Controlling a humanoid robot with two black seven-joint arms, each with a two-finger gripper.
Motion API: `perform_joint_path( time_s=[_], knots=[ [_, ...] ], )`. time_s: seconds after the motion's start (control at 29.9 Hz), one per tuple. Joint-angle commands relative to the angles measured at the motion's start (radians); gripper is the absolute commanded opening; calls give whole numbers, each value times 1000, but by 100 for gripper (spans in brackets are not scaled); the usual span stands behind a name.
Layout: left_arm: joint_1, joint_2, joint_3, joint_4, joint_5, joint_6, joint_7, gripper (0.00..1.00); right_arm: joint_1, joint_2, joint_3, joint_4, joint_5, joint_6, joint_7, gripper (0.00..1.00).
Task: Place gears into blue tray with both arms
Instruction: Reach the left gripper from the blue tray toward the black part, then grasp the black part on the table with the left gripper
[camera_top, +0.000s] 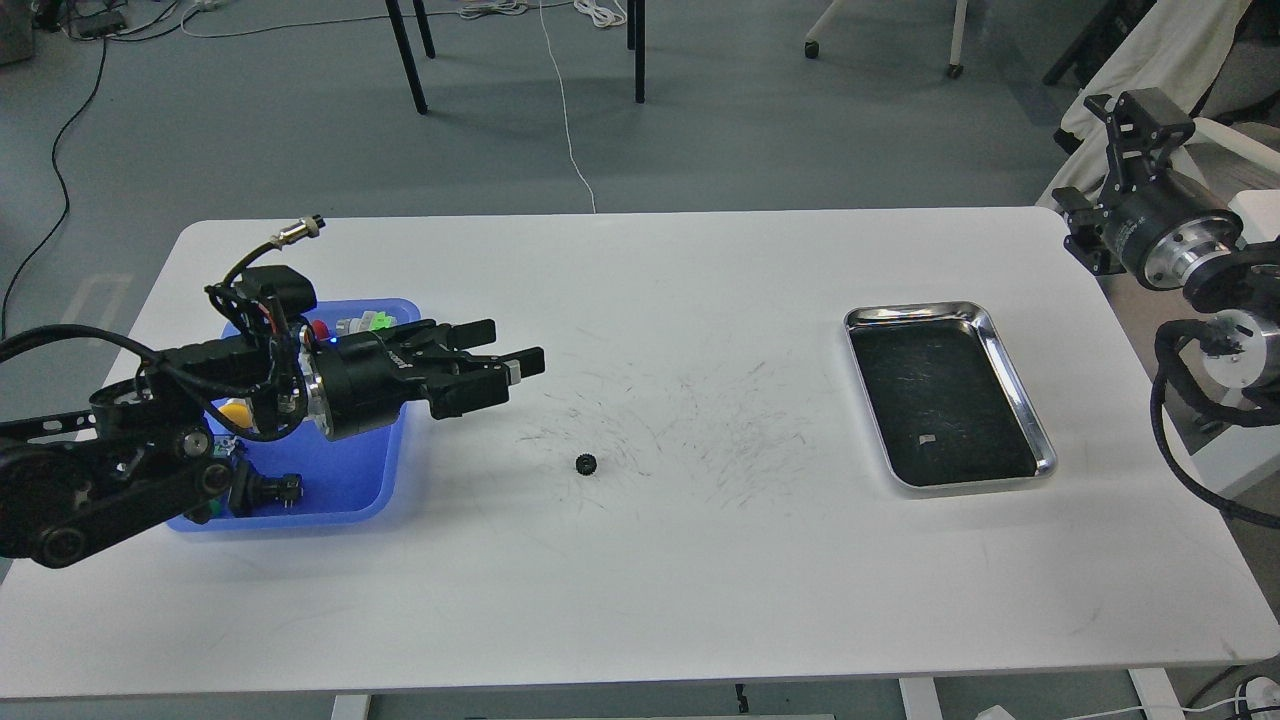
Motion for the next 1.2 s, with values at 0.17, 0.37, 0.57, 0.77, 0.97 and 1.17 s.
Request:
perform_joint_path(
  time_s=[0.17,0.37,0.57,0.77,0.97,1.17],
  knots=[
    [37,-99,-10,-3,319,59,0,94,5,0,-23,0,-2,0,3,97],
    [31,-177,-7,54,361,62,0,94,8,0,-25,-5,-2,-2,3,97],
    [16,-280,-13,234,361,23,0,99,11,-2,-27,-6,-3,-2,3,97],
    [20,-295,-4,238,499,16,0,96,12,0,-45,-11,-5,-3,4,97],
    [31,-283,-4,238,566,34,0,85,12,1,-46,-14,-5,-3,4,97],
    [26,-280,-3,247,614,46,0,78,12,3,-46,-14,-8,-5,4,97]
  ],
)
